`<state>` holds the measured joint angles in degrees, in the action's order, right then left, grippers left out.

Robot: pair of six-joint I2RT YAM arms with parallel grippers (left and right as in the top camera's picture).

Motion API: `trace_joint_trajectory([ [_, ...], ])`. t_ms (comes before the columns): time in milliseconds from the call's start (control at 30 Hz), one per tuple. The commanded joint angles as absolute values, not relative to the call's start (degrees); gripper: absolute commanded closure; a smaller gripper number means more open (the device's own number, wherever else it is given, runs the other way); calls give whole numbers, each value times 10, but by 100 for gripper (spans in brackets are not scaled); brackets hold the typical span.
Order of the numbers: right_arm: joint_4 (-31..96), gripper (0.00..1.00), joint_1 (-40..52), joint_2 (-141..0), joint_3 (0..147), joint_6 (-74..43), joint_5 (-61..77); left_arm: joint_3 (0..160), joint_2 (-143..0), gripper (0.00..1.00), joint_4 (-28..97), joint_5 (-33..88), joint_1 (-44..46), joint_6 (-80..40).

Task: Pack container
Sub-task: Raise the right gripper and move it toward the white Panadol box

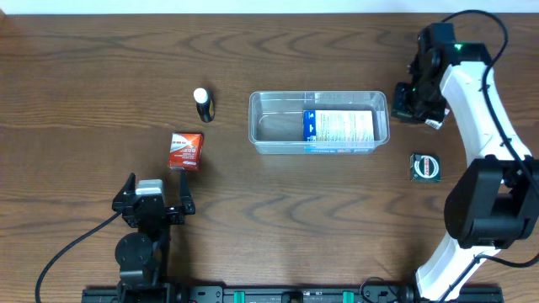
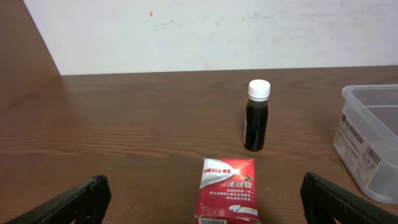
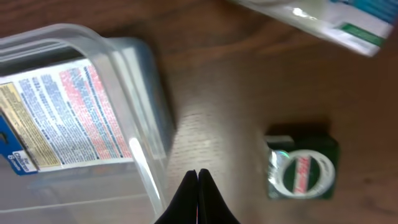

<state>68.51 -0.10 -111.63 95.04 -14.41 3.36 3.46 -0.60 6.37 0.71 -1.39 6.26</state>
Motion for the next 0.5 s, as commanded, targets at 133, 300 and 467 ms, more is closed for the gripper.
trace_joint_trajectory([
  [133, 670, 99, 4, -1112, 923, -114, 54, 17, -2, 2, 72, 10, -13, 68],
  [300, 655, 99, 4, -1112, 906, -96, 55, 17, -2, 2, 72, 10, -13, 68],
  [467, 628, 99, 5, -1112, 883, -81, 55, 17, -2, 2, 72, 10, -13, 68],
])
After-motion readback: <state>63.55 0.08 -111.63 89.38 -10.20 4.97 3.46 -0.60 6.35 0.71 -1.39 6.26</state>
